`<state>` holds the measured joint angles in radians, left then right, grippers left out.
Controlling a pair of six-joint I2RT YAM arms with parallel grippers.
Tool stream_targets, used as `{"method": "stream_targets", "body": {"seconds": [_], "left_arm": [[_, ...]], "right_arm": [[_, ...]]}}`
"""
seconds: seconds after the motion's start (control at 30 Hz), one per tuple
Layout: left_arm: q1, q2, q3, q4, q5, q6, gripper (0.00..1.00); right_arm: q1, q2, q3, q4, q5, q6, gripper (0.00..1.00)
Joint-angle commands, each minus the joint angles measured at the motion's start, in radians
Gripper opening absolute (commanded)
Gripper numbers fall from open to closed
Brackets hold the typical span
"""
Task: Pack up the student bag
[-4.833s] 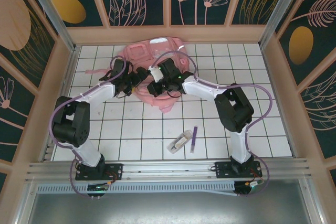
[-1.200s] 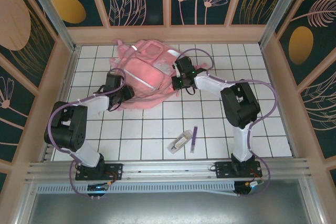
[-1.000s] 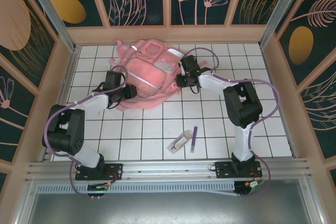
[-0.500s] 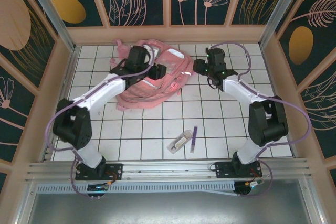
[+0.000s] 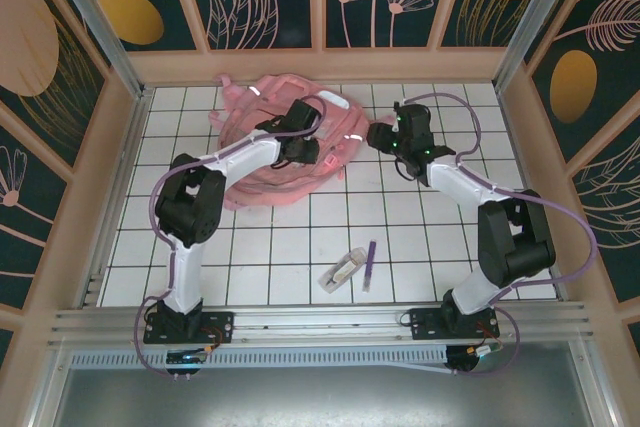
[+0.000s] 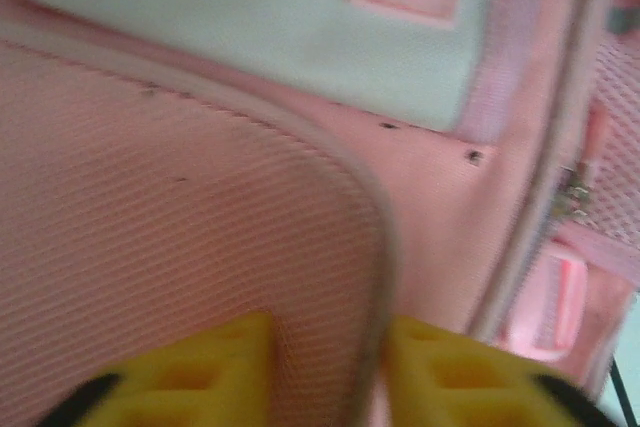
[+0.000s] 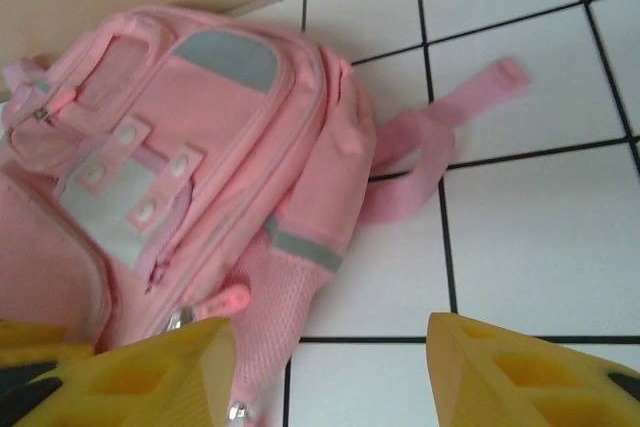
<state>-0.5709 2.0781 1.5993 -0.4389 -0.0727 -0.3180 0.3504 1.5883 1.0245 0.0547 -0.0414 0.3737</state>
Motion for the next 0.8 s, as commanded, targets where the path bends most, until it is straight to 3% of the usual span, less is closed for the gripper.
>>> {"method": "stream_targets", "body": {"seconds": [0.0, 0.1, 0.33, 0.4, 0.77], "left_arm": [[0.013, 0.032, 0.072, -0.048, 0.009, -0.060, 0.05], [0.013, 0.012, 0.117, -0.071, 0.064, -0.069, 0.01], [0.017, -0.064, 0.182, -0.137, 0.208, -0.023, 0.00], [0.022, -0.083, 0.173, -0.135, 0.264, -0.030, 0.00], [0.049, -0.118, 0.139, -0.014, 0.463, -0.201, 0.00]], "right_arm": [[-0.002, -0.018, -0.017, 0.056, -0.123, -0.024, 0.52], [0.019, -0.007, -0.044, 0.111, -0.248, -0.143, 0.51], [0.023, 0.037, -0.211, 0.417, -0.658, -0.869, 0.51], [0.025, 0.075, -0.182, 0.428, -0.702, -1.012, 0.52], [0.075, 0.296, -0.001, 0.524, -0.701, -1.099, 0.51]]}}
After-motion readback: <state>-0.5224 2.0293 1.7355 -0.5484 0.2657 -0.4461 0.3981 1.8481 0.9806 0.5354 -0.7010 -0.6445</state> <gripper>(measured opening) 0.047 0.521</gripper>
